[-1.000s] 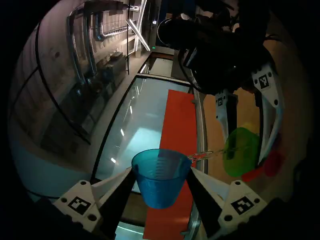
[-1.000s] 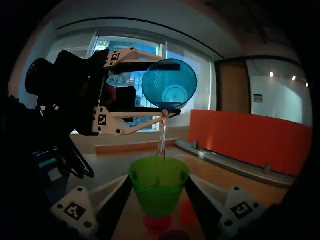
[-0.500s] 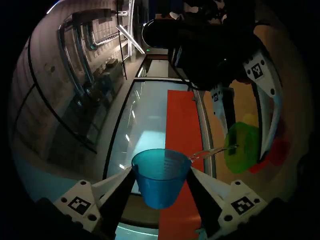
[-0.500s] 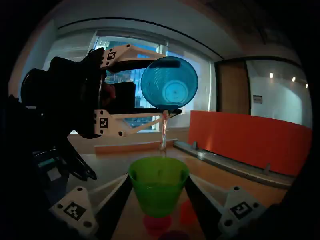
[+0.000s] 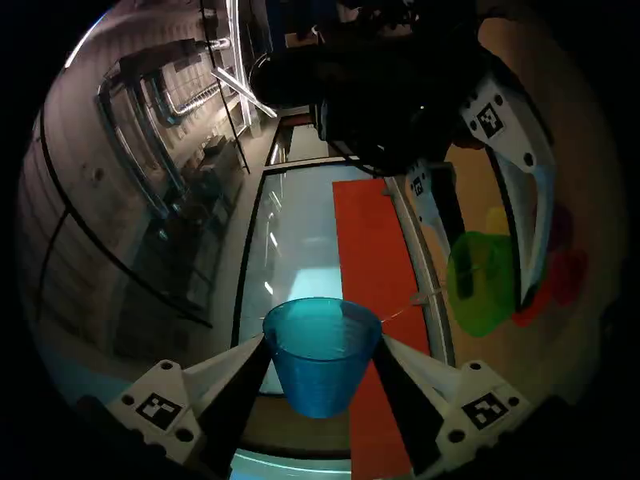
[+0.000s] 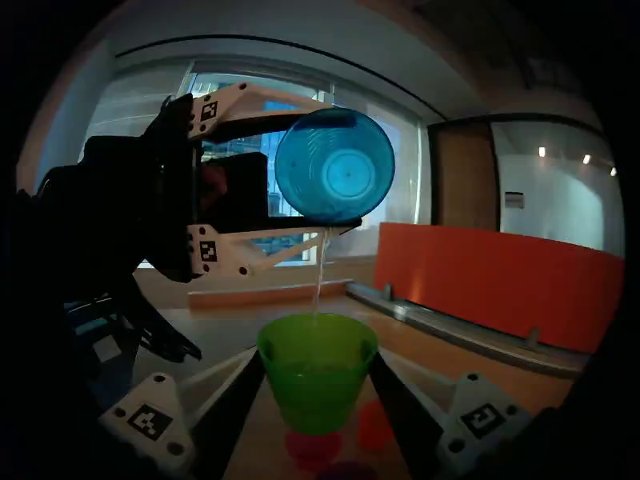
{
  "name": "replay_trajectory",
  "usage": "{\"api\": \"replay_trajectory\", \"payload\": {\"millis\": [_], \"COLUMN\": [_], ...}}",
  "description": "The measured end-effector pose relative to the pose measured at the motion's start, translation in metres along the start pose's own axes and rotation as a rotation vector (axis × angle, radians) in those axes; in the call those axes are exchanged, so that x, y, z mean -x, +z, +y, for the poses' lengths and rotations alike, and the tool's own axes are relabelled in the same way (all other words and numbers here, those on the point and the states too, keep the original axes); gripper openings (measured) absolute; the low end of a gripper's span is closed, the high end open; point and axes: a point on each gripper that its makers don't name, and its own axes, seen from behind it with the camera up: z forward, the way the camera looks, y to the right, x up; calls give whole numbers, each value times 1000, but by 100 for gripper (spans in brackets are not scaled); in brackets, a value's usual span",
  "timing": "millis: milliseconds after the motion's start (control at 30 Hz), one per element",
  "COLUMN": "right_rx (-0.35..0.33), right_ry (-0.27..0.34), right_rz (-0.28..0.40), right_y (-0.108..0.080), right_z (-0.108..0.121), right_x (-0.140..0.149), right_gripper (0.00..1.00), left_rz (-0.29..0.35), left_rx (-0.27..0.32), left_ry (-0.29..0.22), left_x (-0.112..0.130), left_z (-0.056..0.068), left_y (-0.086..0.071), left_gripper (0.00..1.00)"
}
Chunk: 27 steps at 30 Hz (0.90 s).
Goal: Pour water
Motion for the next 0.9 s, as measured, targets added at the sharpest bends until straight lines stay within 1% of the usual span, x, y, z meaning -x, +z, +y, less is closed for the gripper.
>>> {"api": "replay_trajectory", "payload": {"millis": [200,300,400,500,600,633,733,900], "right_rx": [0,1,1,3,5,5,6,10], "right_ry": [-1,-1,0,0,1,1,2,-1], "right_rz": [2,3,4,4,6,6,7,9], "right_y": [0,0,0,0,0,0,-1,-3], "right_z": [-1,-1,-2,-2,-2,-3,-4,-6], "right_x": [-1,0,0,0,0,0,-1,-2], "right_gripper": [89,89,89,89,89,89,89,89], "left_rz": [2,0,-1,1,0,-2,-11,-31], "left_rx": [1,0,3,8,18,25,47,75], "left_ry": [29,25,4,-41,-110,-142,-249,-452], "left_x": [-4,-3,-1,1,4,6,11,24], "left_z": [4,4,4,5,8,10,17,26], "left_y": [0,0,0,0,1,1,4,8], "left_gripper": [85,85,85,85,85,85,85,85]}}
